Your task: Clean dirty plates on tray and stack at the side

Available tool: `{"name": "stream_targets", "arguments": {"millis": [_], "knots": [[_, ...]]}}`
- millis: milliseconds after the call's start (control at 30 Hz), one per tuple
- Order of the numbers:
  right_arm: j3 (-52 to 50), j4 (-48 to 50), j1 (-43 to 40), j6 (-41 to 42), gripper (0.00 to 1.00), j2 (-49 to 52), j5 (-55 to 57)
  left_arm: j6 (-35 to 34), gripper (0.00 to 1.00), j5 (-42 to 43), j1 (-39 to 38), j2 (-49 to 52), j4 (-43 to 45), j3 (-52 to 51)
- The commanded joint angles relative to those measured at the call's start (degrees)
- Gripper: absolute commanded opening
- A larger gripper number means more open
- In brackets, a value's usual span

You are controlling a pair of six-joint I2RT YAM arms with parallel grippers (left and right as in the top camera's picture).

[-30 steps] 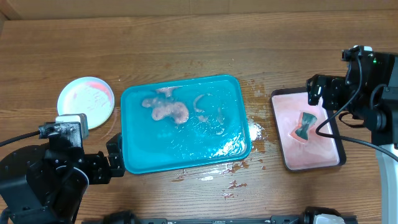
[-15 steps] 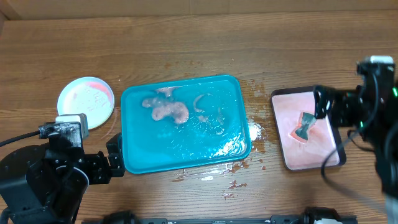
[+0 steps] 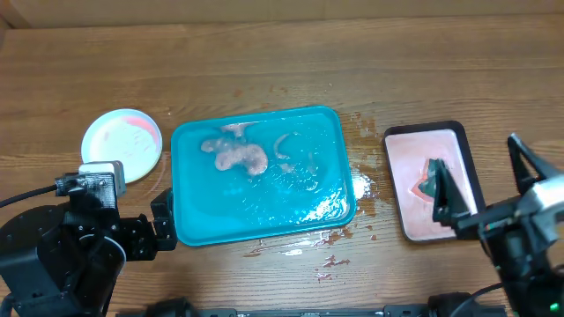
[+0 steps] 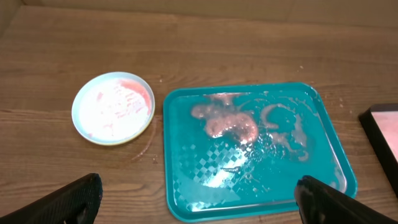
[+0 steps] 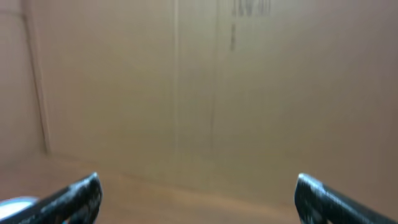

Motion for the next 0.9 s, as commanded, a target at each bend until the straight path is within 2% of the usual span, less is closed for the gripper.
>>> {"name": "stream_targets", "arguments": {"millis": [0,200,500,867], "knots": [[-10.8,6.0,0.4,0.0,1.00,-7.0,-2.4,0.5,1.00,0.7,-0.1,0.1,0.1,0.4],[-25.4,19.9,0.4,0.1,1.00,-14.2,-6.1,0.5,1.00,0.7,-0.1,0.1,0.0,0.4],[-37.9,37.9,0.4,0.2,1.00,-14.6,-7.8,0.5,1.00,0.7,-0.1,0.1,0.0,0.4],[-43.1,38.1,0.3,0.2,1.00,-20.6,-7.3,0.5,0.99,0.7,-0.1,0.1,0.0,0.4]]}}
